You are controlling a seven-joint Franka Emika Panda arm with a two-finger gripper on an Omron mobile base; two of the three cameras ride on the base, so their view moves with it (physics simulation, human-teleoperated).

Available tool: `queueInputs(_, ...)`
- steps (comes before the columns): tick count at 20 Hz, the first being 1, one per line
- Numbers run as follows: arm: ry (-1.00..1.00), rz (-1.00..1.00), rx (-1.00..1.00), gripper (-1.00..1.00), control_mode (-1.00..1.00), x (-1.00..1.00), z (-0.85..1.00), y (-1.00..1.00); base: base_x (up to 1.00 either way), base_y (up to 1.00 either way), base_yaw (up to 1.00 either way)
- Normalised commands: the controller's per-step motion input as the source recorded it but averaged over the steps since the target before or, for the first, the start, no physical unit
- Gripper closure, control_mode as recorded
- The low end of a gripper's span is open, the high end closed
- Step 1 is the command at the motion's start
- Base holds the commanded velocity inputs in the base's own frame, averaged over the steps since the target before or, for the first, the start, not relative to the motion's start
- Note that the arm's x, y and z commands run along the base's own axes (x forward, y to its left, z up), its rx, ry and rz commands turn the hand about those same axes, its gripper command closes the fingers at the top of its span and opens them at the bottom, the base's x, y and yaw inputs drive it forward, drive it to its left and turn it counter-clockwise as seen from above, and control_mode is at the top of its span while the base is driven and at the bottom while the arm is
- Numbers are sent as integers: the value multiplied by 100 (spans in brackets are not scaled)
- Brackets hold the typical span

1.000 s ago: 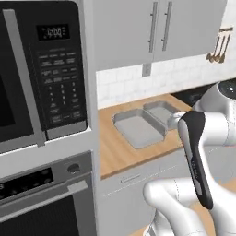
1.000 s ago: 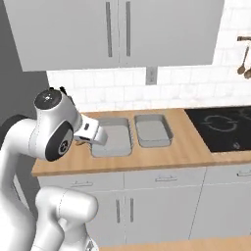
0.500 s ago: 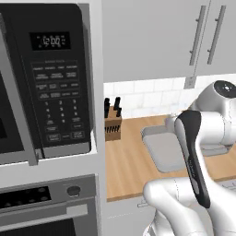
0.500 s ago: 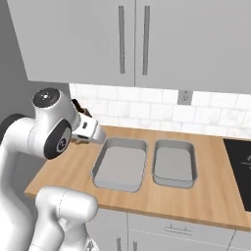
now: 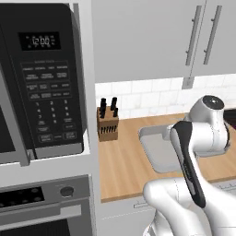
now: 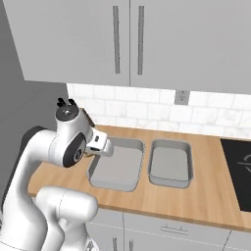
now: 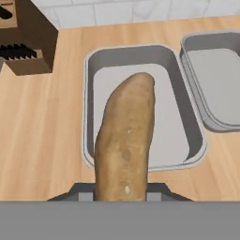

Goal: Place one sweet potato and one chicken drumstick in each tupperware on the nearby counter, to pack two identical lunches.

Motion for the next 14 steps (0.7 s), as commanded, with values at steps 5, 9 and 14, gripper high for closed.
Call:
queueInputs(5, 10, 2, 0, 100, -100, 53, -55, -5, 0, 0, 0)
queueInputs(9, 14, 4, 0, 100, -100, 36, -36, -26, 0, 0, 0)
queueInputs(14, 13, 9, 0, 100, -100, 35, -39, -32, 0, 0, 0)
